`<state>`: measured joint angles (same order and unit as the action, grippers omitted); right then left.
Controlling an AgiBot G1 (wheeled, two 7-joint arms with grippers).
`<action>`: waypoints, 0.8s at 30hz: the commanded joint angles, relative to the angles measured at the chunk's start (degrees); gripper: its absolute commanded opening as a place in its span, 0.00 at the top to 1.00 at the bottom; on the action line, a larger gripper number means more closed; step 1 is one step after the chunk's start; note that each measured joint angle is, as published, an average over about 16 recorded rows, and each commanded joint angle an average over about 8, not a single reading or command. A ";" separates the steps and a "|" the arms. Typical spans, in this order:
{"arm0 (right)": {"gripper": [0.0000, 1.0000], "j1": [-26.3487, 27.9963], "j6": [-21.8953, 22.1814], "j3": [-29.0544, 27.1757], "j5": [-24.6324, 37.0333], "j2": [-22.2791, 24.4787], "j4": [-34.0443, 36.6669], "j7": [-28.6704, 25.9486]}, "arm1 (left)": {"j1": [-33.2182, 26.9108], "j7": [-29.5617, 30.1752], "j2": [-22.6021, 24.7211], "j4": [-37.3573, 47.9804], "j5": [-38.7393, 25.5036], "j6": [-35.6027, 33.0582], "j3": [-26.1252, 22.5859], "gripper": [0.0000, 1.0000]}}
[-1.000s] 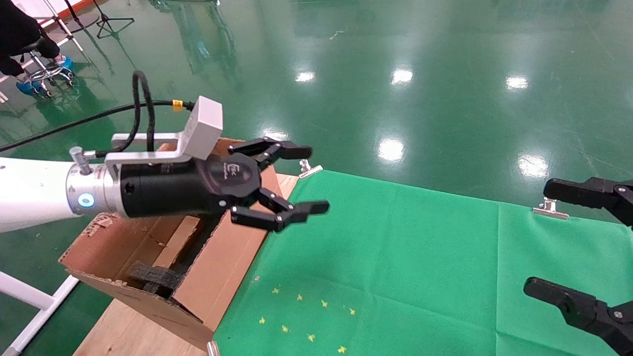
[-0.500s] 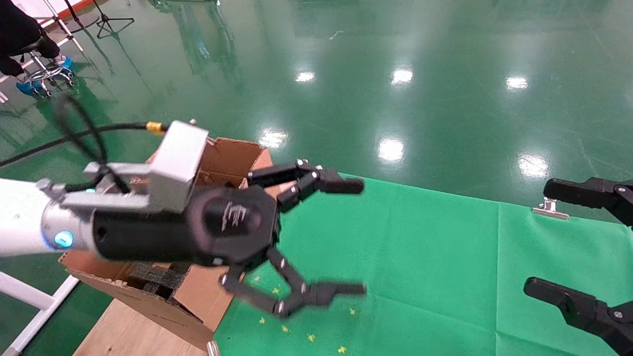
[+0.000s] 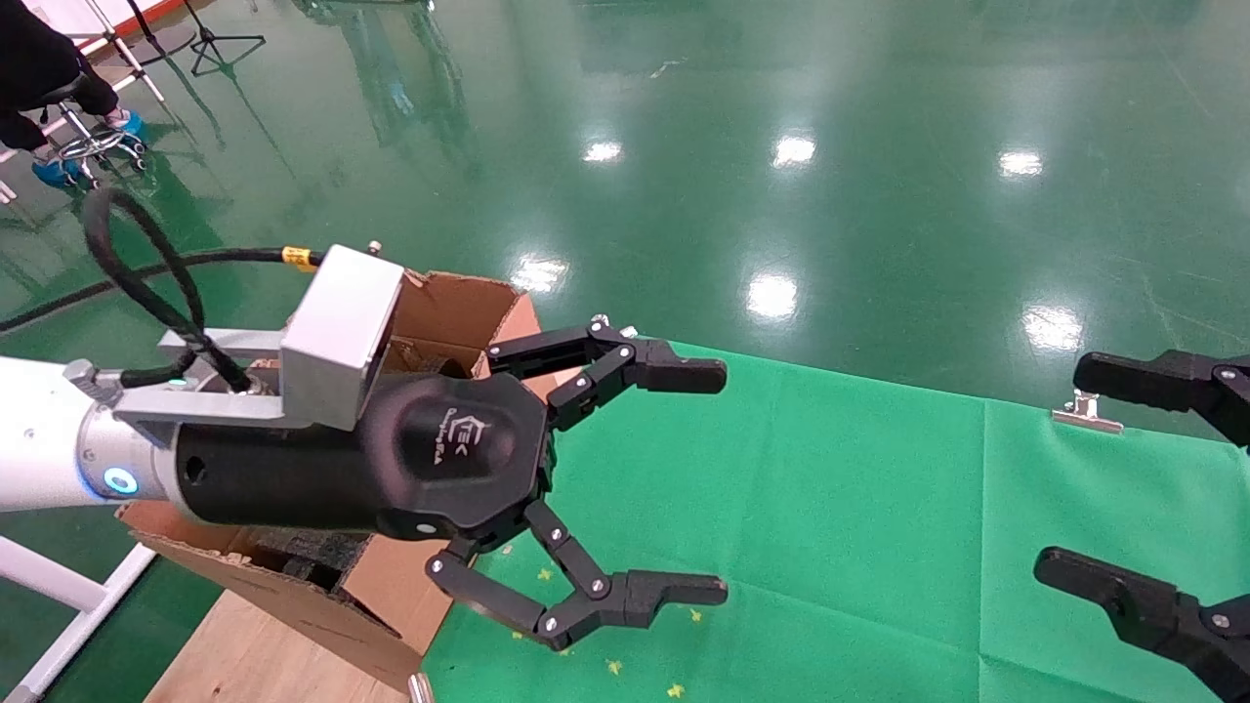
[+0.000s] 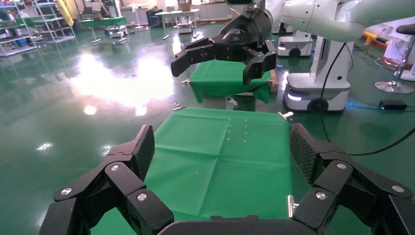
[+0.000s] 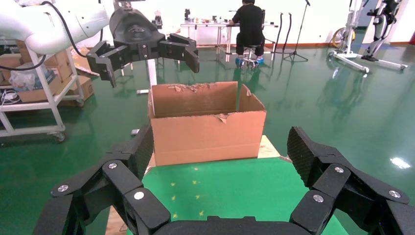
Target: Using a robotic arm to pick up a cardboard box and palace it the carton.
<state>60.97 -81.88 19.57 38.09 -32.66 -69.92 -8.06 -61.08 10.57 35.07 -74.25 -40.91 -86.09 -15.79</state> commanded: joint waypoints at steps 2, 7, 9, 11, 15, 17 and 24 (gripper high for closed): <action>0.00 0.00 0.00 0.00 0.00 0.00 0.00 0.00 | -0.13 0.06 0.00 0.21 -0.27 0.13 -0.06 0.00; 0.00 0.00 0.00 0.00 0.00 0.00 0.00 0.00 | -0.26 0.11 -0.01 0.40 -0.54 0.26 -0.13 0.00; 0.00 0.00 0.00 0.00 0.00 0.00 0.00 0.00 | -0.30 0.13 -0.02 0.47 -0.61 0.29 -0.14 0.00; 0.00 0.00 0.00 0.00 0.00 0.00 0.00 0.00 | -0.33 0.14 -0.03 0.52 -0.68 0.32 -0.16 0.00; 0.00 0.00 0.00 0.00 0.00 0.00 0.00 0.00 | -0.38 0.15 -0.04 0.60 -0.79 0.36 -0.17 0.00; 0.00 0.00 0.00 0.00 0.00 0.00 0.00 0.00 | -0.41 0.16 -0.05 0.63 -0.84 0.38 -0.18 0.00; 0.00 0.00 0.00 0.00 0.00 0.00 0.00 0.00 | -0.45 0.19 -0.06 0.69 -0.94 0.41 -0.21 0.00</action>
<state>60.97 -81.88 19.57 38.09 -32.66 -69.93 -8.06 -61.53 10.75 35.01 -73.57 -41.84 -85.68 -16.00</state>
